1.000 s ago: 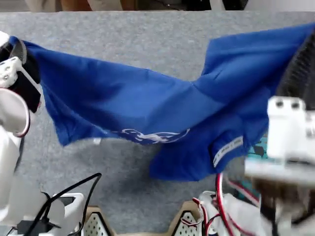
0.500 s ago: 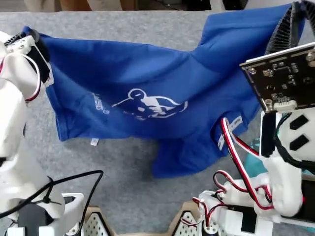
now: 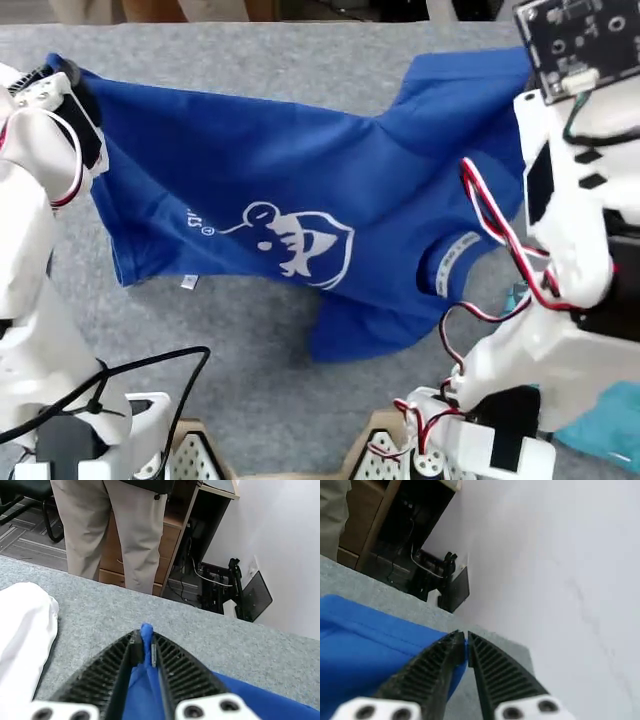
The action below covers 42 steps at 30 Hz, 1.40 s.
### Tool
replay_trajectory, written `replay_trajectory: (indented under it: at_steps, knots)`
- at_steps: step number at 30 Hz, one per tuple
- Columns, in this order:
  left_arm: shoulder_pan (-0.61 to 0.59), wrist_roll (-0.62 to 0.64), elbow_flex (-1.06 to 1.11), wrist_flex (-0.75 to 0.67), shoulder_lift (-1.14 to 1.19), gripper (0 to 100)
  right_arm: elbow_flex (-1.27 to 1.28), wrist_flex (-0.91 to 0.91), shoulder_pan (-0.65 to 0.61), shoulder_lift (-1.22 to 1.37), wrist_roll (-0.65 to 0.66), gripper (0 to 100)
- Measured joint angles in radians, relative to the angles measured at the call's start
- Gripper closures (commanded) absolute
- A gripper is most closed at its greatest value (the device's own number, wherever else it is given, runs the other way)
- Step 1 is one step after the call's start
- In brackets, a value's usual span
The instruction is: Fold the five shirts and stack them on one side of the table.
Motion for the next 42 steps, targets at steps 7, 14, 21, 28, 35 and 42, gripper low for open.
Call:
replay_trajectory:
  at_steps: [7,14,21,28,35,42]
  knots:
    - [0.0,0.0,0.0,0.014,0.0,98,-0.094,0.006,0.003,-0.018,-0.011,99.4]
    - [0.0,0.0,0.0,0.066,-0.075,98,-0.198,-0.064,0.003,-0.104,-0.011,99.4]
    - [0.0,0.0,-0.002,0.009,-0.207,98,-0.206,-0.276,-0.008,-0.1,-0.012,99.4]
    - [0.0,0.0,-0.003,0.0,-0.25,98,-0.206,-0.436,-0.071,-0.095,0.011,99.4]
    - [-0.003,0.0,-0.003,-0.017,-0.25,98,-0.206,-0.54,-0.245,-0.091,0.209,99.4]
    - [-0.003,-0.009,-0.055,-0.077,-0.25,98,-0.186,-0.695,-0.29,-0.097,0.321,99.4]
